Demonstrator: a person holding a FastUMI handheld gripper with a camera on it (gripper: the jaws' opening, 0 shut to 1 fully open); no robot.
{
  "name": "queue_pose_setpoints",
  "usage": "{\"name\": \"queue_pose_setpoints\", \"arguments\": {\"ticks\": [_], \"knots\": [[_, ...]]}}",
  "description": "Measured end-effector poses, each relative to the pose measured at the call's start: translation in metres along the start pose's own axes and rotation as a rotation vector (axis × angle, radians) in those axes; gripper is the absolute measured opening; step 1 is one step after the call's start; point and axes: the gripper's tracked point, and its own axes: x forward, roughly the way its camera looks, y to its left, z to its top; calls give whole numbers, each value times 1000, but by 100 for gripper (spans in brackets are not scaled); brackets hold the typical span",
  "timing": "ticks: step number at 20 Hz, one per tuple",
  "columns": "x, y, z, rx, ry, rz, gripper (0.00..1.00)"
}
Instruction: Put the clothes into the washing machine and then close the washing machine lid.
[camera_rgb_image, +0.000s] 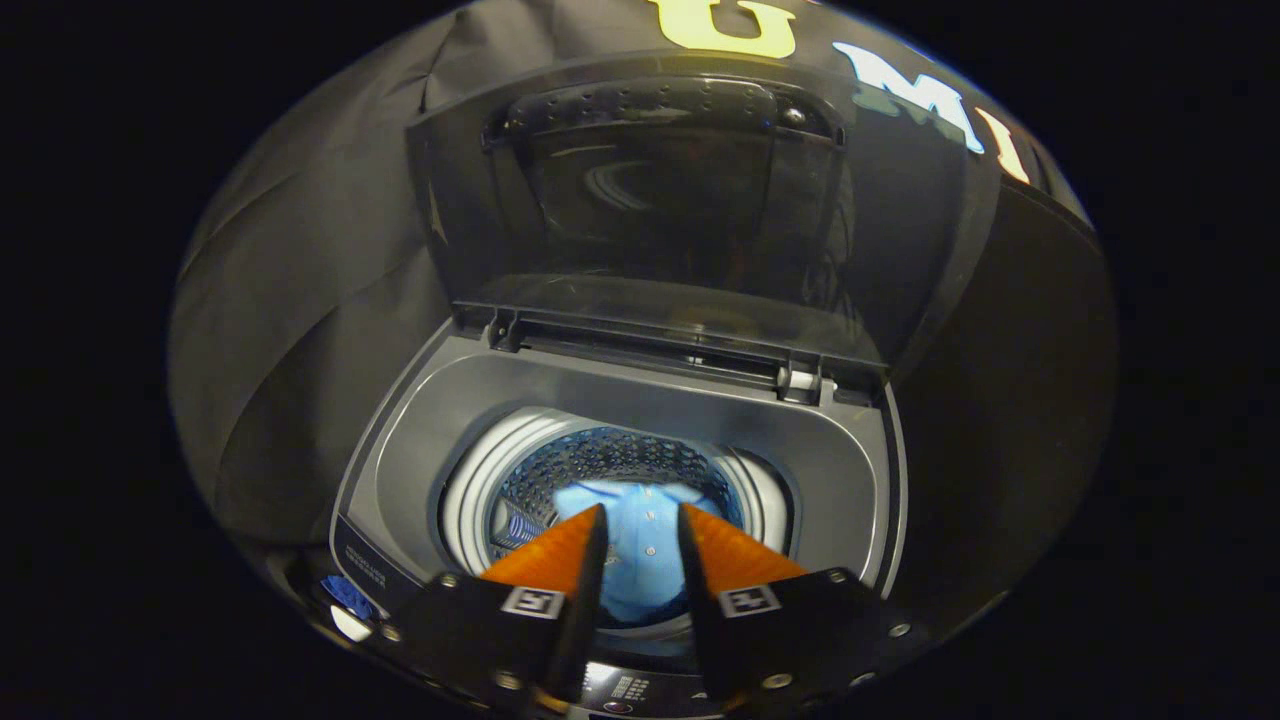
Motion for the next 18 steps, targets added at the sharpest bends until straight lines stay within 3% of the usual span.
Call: {"name": "queue_pose_setpoints", "arguments": {"ticks": [4, 14, 18], "knots": [[-12, -2, 18, 1, -85, -12, 94], [-100, 7, 149, -44, -580, 0, 94], [-134, 19, 200, -71, -717, 4, 94]]}}
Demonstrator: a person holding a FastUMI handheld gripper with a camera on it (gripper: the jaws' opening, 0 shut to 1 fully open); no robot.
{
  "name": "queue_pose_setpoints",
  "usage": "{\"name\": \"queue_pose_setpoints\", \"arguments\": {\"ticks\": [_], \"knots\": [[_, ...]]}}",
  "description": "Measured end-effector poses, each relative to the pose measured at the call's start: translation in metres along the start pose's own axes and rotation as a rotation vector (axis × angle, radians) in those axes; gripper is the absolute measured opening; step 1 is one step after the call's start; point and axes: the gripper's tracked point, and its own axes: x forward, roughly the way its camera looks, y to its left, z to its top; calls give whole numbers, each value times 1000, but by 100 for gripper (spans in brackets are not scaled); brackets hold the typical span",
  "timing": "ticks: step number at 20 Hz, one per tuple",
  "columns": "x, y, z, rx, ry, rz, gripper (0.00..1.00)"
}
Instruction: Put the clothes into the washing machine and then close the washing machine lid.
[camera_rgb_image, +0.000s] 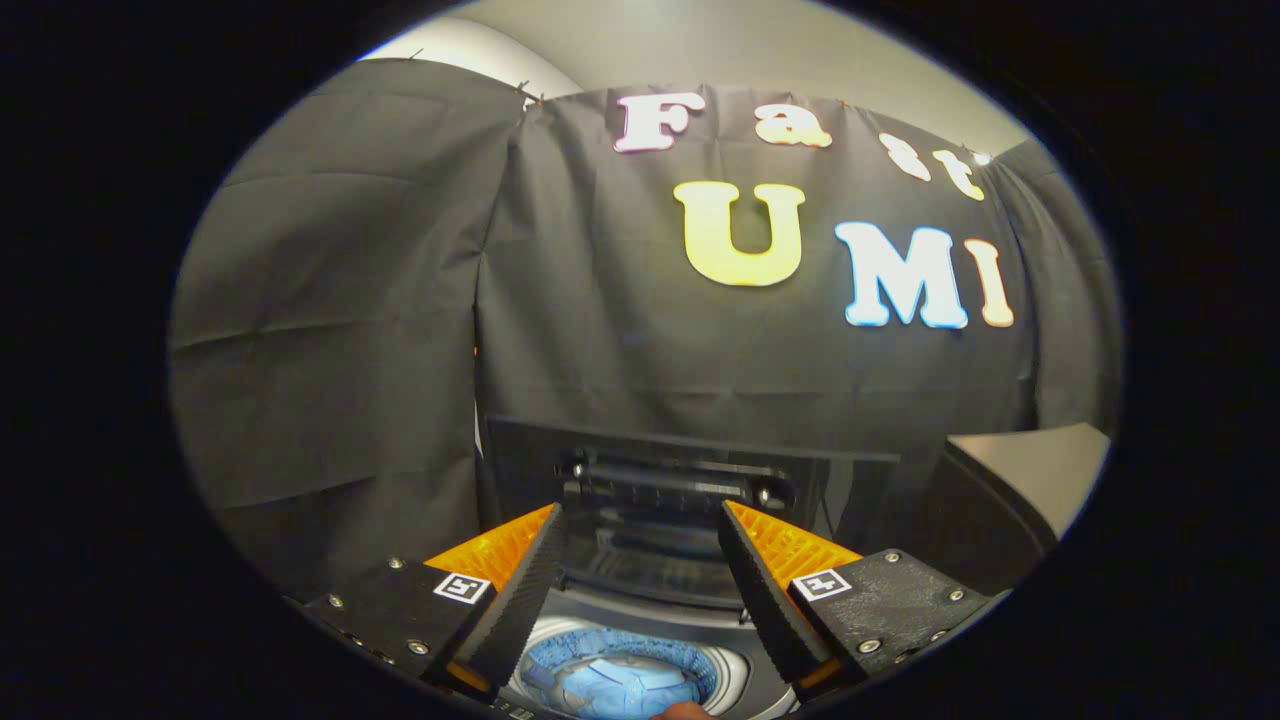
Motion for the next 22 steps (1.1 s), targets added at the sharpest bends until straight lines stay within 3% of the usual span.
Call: {"name": "queue_pose_setpoints", "arguments": {"ticks": [3, 7, 16, 22], "knots": [[10, 0, 36, 16, -56, -13, 94], [43, -8, 51, 51, -33, -48, 94], [127, -10, 37, 128, 147, -112, 94], [150, -26, 8, 176, 282, -158, 94]]}}
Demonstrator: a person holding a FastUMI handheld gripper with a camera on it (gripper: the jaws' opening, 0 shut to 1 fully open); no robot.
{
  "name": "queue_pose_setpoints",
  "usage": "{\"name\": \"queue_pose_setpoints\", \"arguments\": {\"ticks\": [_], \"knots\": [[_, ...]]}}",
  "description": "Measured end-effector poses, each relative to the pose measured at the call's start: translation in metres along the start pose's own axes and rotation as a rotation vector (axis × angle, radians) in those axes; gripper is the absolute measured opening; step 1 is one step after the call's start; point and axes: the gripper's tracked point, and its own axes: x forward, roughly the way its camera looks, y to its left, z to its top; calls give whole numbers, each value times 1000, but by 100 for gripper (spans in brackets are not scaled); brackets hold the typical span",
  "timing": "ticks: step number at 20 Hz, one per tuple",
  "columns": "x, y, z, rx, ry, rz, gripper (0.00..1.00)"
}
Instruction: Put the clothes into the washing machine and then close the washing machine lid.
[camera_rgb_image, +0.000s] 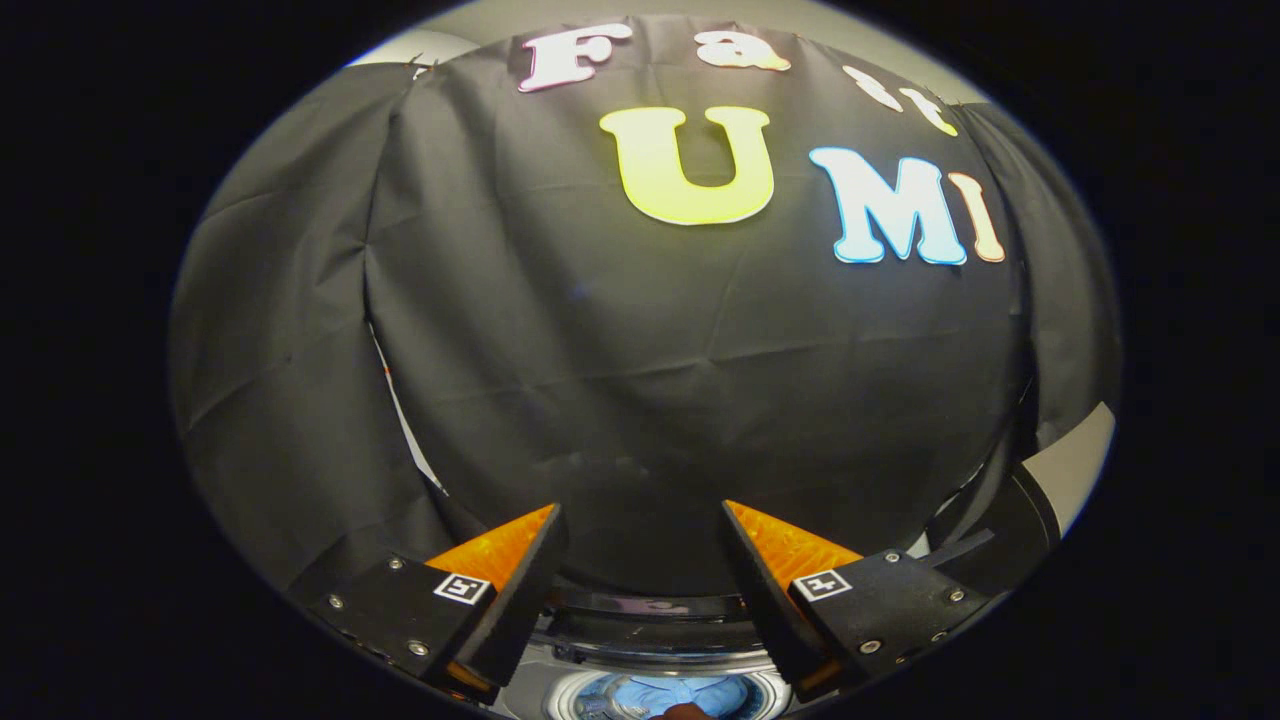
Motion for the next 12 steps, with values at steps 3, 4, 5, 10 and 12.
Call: {"name": "queue_pose_setpoints", "arguments": {"ticks": [3, 4, 5, 10, 12], "knots": [[7, -7, -14, -23, 47, -30, 94], [8, -7, -12, -42, 27, -24, 94], [5, -6, -15, -33, 30, -25, 94], [-10, -4, -15, -40, -28, -30, 94], [-21, -2, -18, -46, -59, -23, 94]]}}
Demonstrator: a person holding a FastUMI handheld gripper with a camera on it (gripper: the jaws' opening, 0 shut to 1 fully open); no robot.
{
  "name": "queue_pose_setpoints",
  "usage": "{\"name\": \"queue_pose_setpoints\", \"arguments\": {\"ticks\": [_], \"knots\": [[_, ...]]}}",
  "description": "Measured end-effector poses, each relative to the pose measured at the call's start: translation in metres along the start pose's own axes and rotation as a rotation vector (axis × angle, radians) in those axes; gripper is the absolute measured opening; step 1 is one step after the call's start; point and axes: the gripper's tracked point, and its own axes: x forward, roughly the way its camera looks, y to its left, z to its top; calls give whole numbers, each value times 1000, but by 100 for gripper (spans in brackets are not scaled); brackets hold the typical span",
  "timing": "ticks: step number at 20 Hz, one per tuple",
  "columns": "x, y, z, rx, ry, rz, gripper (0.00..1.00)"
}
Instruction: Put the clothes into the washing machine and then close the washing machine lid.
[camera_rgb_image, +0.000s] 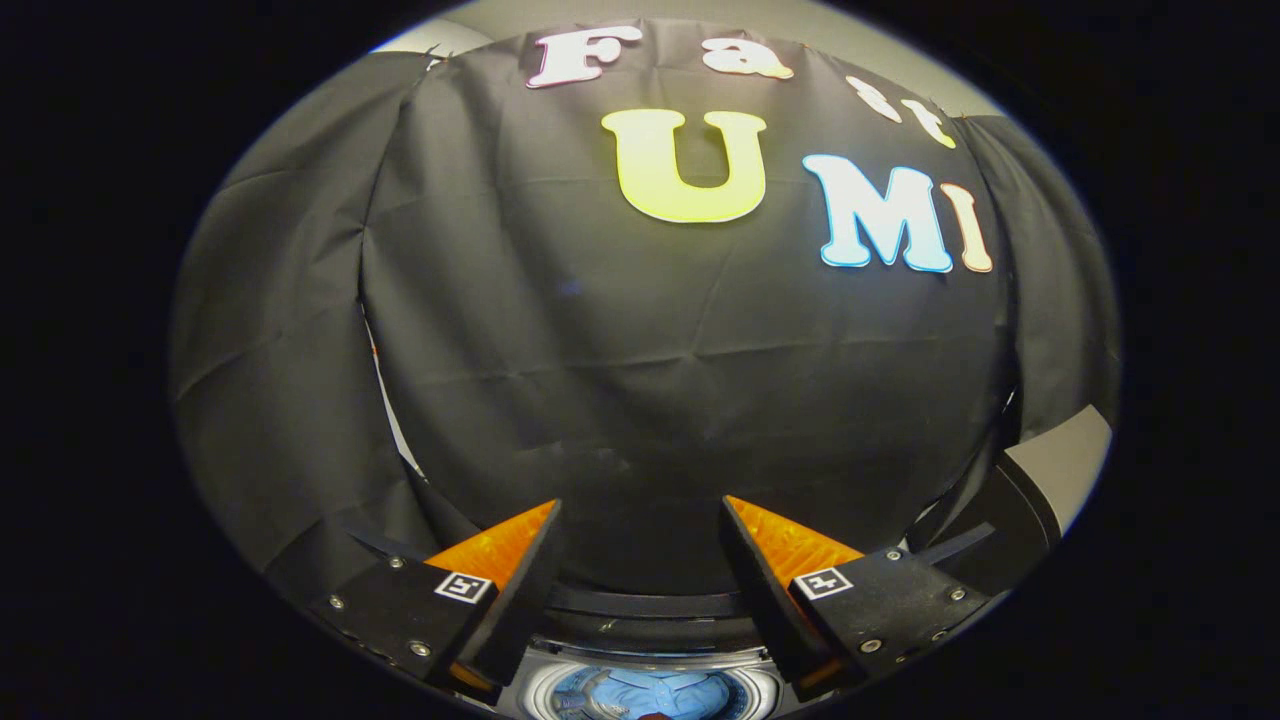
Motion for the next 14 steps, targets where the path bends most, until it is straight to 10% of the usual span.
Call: {"name": "queue_pose_setpoints", "arguments": {"ticks": [14], "knots": [[-66, 12, -26, -22, -113, 26, 93]]}}
